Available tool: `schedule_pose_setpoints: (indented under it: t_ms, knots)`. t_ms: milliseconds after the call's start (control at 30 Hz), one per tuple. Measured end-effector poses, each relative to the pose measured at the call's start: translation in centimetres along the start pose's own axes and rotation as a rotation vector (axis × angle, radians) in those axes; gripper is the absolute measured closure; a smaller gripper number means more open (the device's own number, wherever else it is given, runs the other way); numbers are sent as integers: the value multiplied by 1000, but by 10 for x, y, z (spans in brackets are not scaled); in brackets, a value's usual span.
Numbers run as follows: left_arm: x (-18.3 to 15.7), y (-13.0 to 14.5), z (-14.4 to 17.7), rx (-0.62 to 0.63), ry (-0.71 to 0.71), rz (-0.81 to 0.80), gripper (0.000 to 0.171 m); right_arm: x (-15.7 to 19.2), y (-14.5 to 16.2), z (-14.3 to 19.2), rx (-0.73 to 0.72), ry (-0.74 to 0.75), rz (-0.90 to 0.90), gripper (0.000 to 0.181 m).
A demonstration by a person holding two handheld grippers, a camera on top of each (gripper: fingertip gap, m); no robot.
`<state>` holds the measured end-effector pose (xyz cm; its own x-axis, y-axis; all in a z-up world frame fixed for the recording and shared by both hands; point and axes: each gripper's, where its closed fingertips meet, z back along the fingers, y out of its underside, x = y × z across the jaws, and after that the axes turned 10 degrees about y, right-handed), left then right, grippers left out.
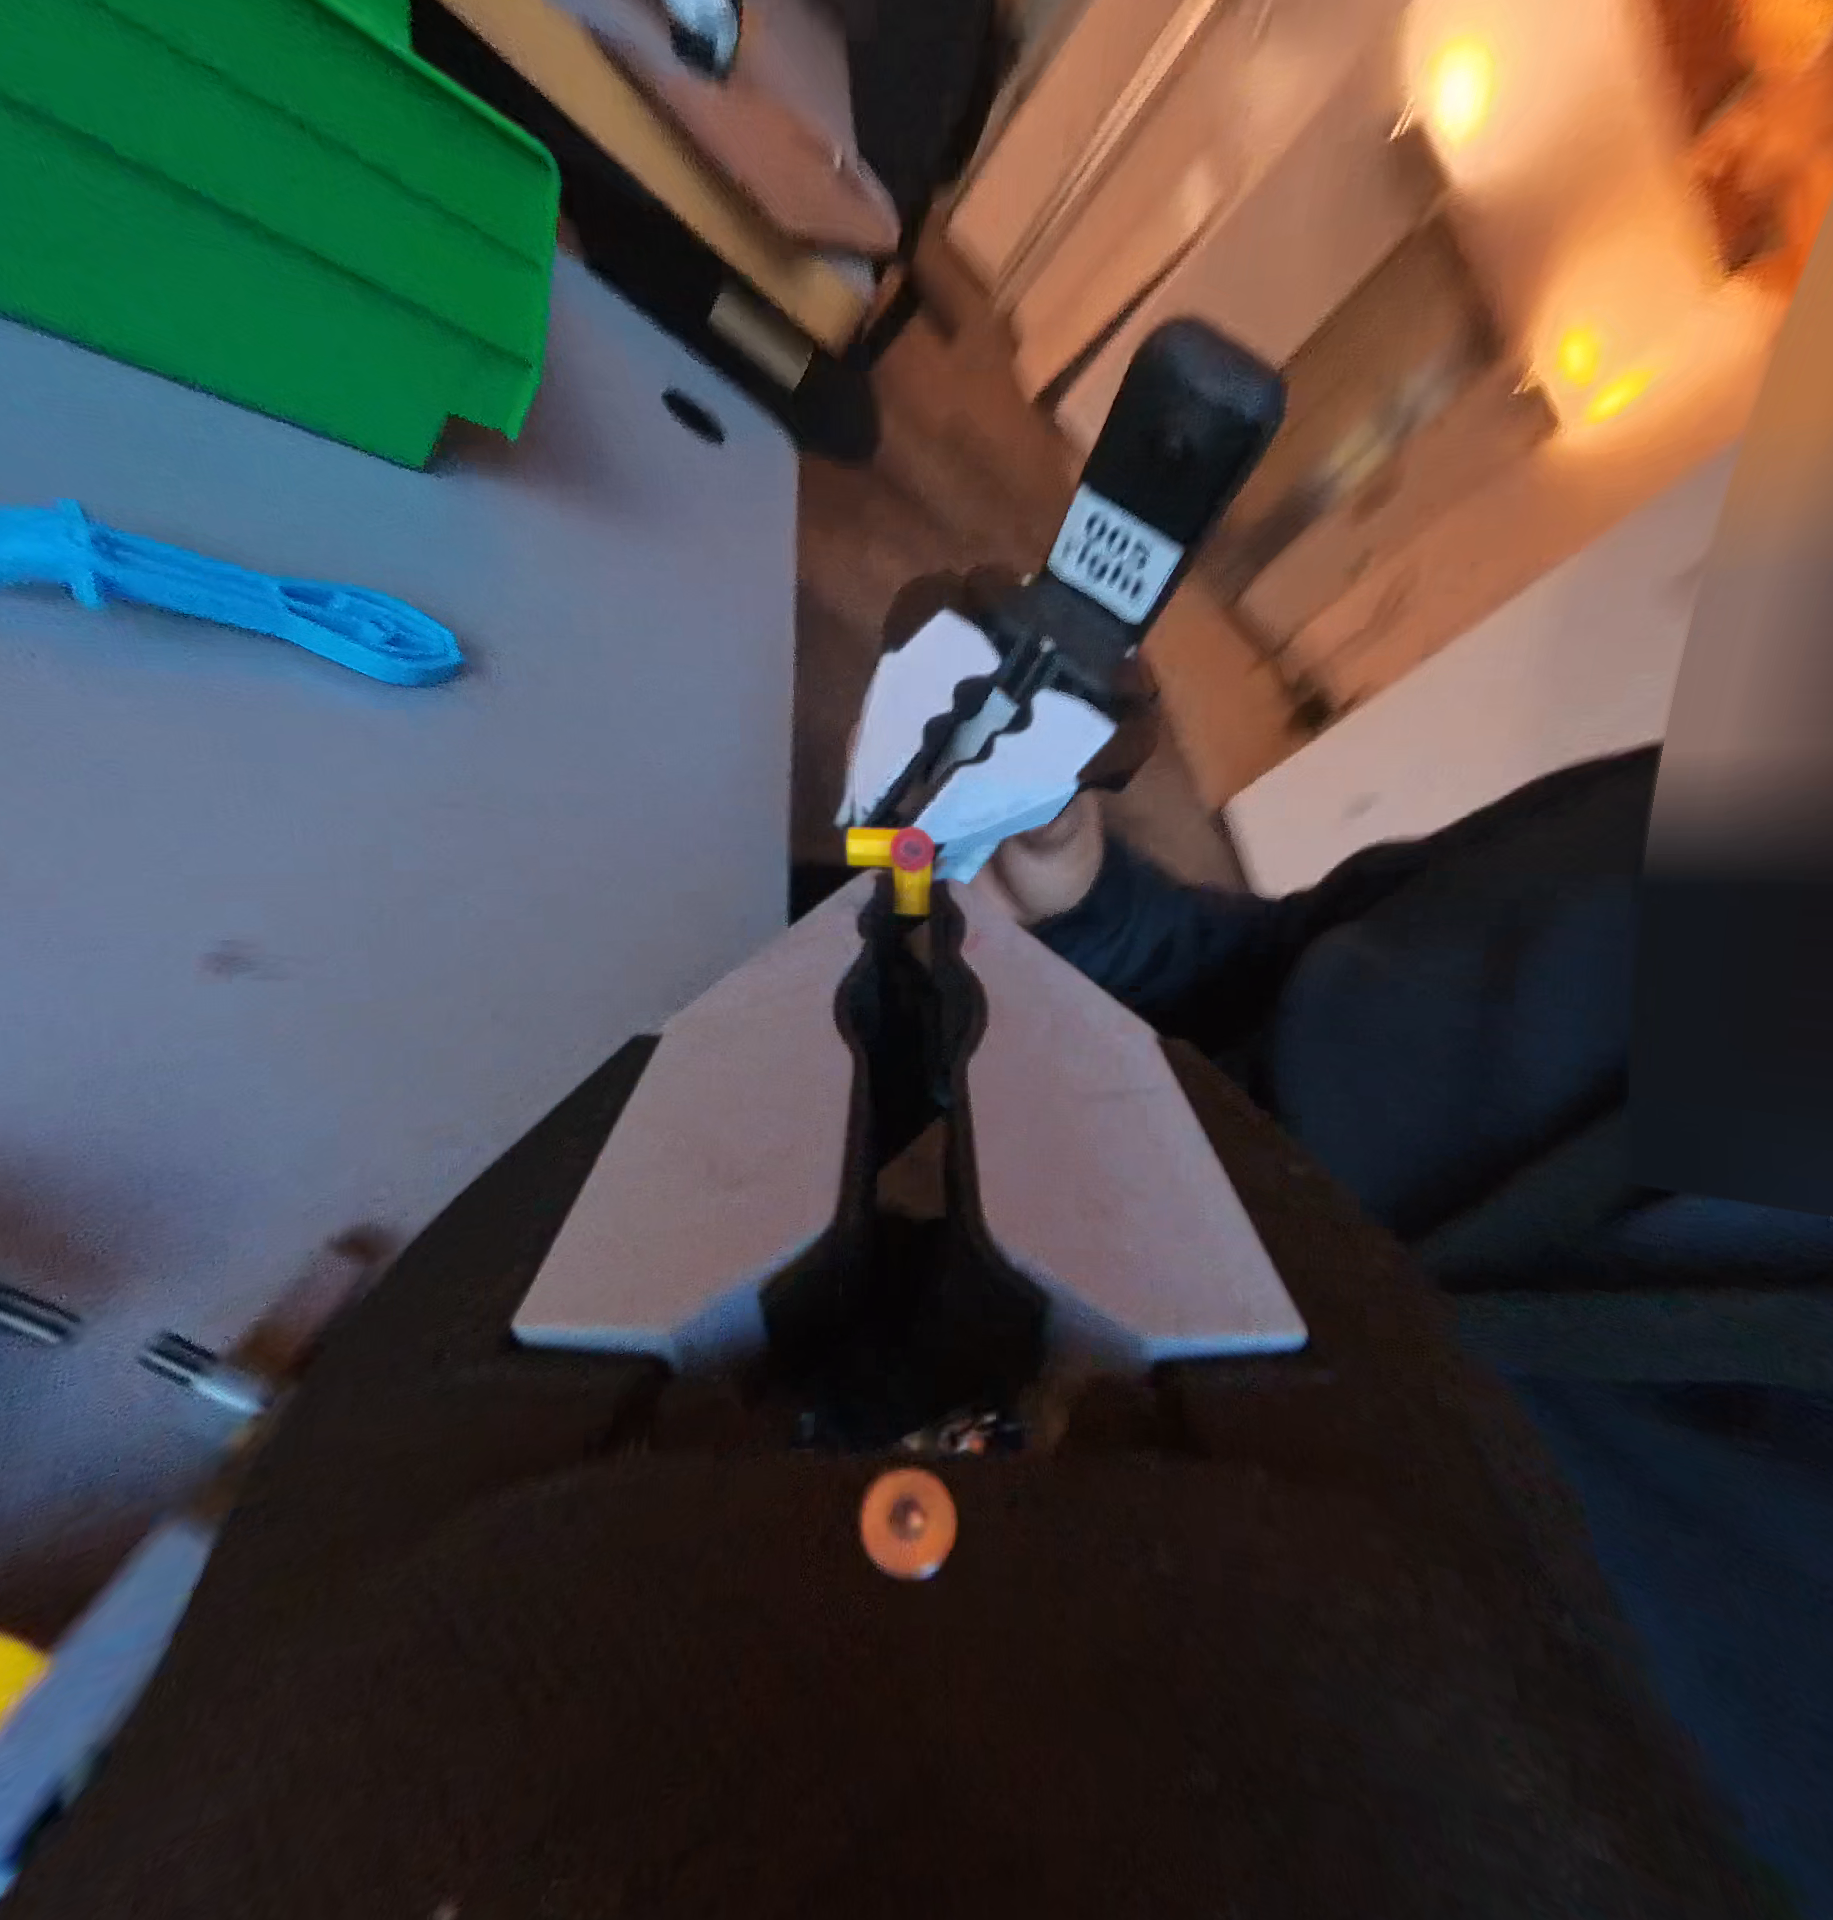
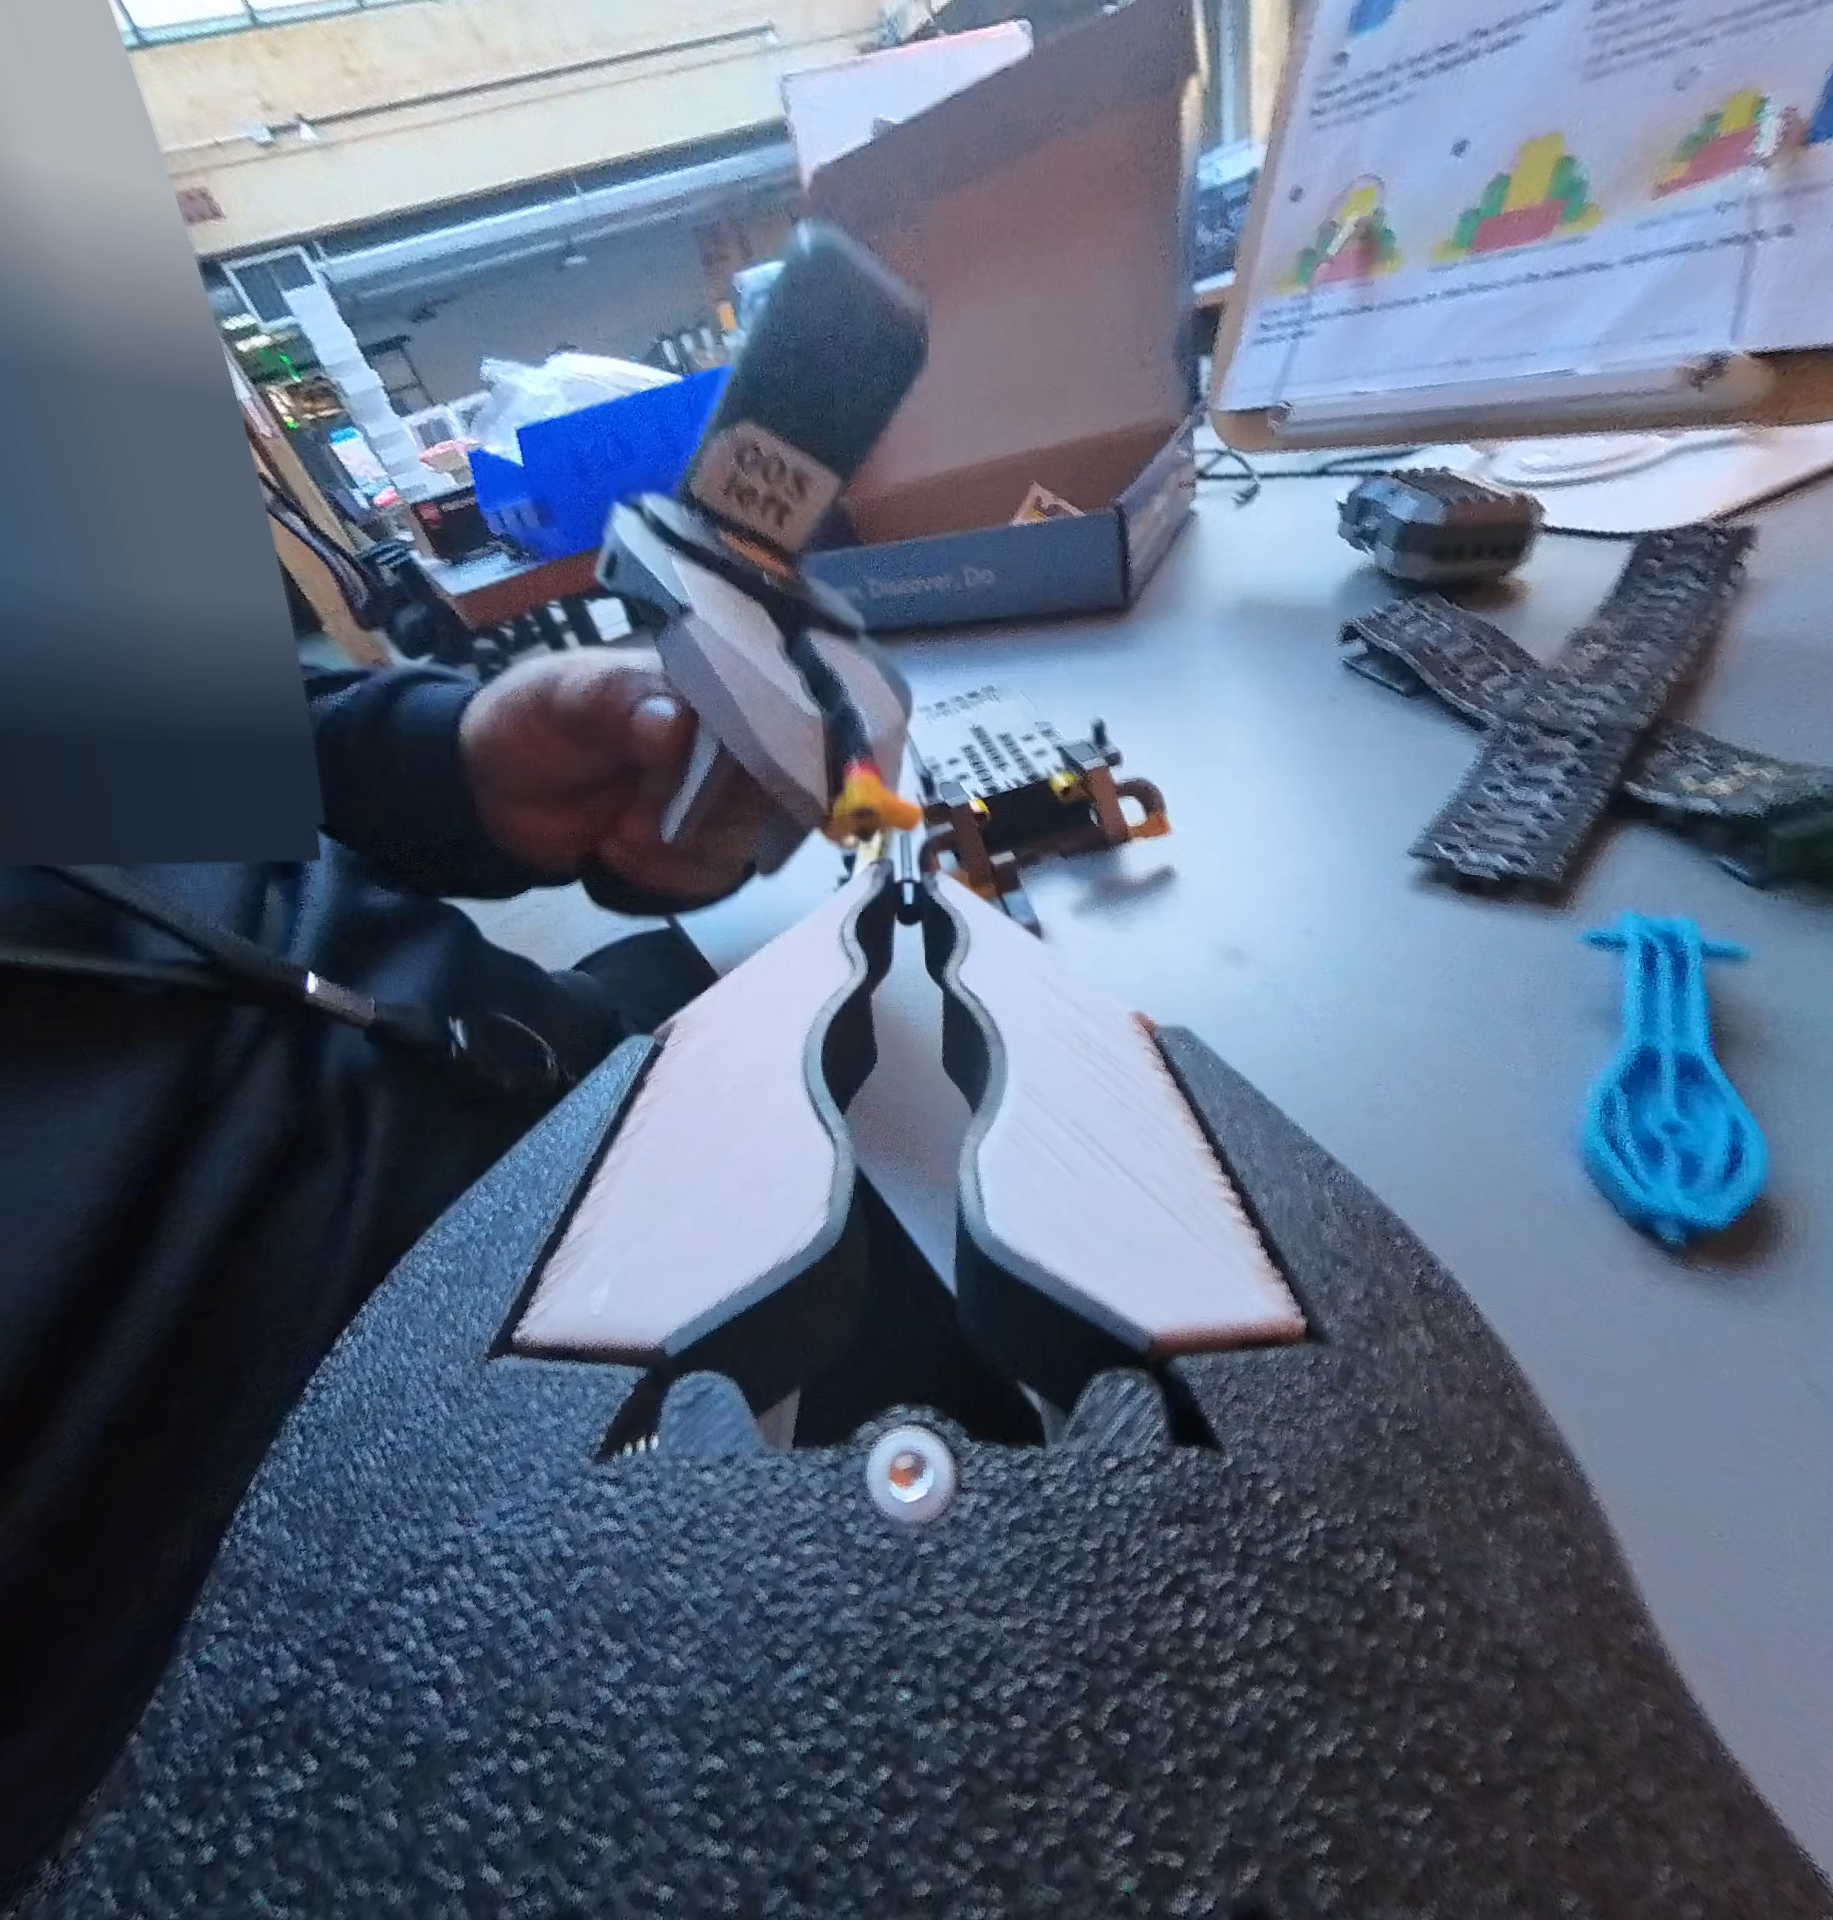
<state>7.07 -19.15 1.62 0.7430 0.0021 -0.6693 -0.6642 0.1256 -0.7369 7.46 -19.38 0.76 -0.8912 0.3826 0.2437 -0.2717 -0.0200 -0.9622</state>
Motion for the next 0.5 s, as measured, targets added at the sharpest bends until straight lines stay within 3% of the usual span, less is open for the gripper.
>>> schedule_pose_setpoints:
  t_ms: [300, 500]
  knots:
    - [-11, 13, 53, -373, 108, 262, 167, 34, -5, -49, 83, -98, 86, 179]
    - [-3, 33, 82, -473, 108, 373, 167, 48, 17, -78, 204, -116, 153, 179]
